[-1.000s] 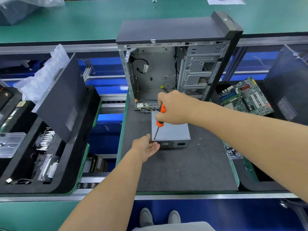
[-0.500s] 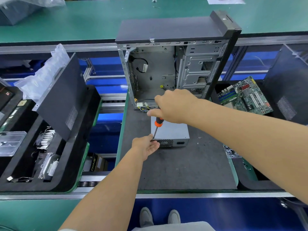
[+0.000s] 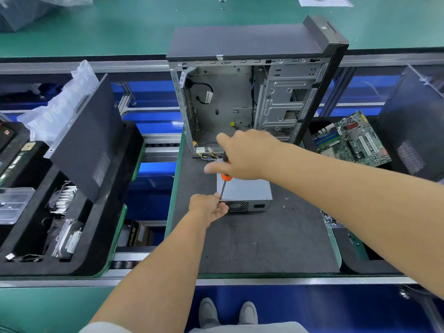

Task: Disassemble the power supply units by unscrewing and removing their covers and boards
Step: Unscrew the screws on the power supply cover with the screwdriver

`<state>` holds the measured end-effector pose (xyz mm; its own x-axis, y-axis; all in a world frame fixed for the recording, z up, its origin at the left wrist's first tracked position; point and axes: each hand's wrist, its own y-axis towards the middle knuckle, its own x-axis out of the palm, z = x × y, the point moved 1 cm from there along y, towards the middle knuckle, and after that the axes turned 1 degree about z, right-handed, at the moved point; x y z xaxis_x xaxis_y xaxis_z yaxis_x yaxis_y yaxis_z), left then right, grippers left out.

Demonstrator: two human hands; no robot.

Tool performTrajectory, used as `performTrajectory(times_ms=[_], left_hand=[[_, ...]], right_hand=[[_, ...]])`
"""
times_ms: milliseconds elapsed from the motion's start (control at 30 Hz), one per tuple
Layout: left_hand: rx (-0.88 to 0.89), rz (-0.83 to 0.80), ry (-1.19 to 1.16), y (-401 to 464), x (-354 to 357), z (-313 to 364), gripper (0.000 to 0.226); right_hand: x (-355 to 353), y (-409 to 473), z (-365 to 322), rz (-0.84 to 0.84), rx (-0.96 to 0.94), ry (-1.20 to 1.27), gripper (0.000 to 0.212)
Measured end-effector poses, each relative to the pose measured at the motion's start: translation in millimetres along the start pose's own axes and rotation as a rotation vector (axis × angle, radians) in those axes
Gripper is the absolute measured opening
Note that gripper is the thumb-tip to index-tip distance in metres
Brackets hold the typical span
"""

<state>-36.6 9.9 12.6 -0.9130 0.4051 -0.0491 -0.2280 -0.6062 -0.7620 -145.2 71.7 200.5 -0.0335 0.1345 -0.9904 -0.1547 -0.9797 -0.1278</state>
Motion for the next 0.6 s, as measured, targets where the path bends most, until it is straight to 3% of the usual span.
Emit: performTrajectory(times_ms=[67,133,200,267,333,400,467,533,600], left_hand=[[-0.005,0.009,0.004,-1.0,-0.1,0.7,0.011],[-0.011,0.008,0.005,-1.0,-0.3,1.2,0.011],[-0.014,0.007,0.005,-1.2,-0.2,1.4,0.012],[-0.014,0.010,0.010,-1.5,-0.2,1.4,0.012],[-0.017,0.010,0.006,-1.9,-0.3,1.6,0.013],[-0.018,0.008,0.003,-2.0,-0.3,1.6,0.014],[-0.015,0.004,0.001,-3.1,-0.3,1.6,0.014],[-0.015,0.004,-0.003,-4.4,-0.3,1.7,0.014],[-0.019,0.002,-0.010,-5.7,0.1,2.3,0.014]], right_hand=[[-2.6,1.6,1.5,0.000,0.004,-0.103,0.045],[-2.1,1.7,2.9,-0.061,-0.058,-0.002,0.030],[-2.1,-0.5,2.1,-0.089,-0.062,0.092,0.037],[-2.9,-0.6,1.0,-0.061,-0.014,0.013,0.043],[-2.6,0.9,1.9,-0.057,-0.004,-0.056,0.034],[-1.0,1.2,2.9,-0.109,-0.032,0.048,0.028],[-1.9,0.2,1.4,-0.136,-0.032,0.106,0.039],[-3.7,0.1,-0.3,-0.126,0.024,0.008,0.051],[-4.7,1.5,0.2,-0.106,0.016,-0.122,0.045]])
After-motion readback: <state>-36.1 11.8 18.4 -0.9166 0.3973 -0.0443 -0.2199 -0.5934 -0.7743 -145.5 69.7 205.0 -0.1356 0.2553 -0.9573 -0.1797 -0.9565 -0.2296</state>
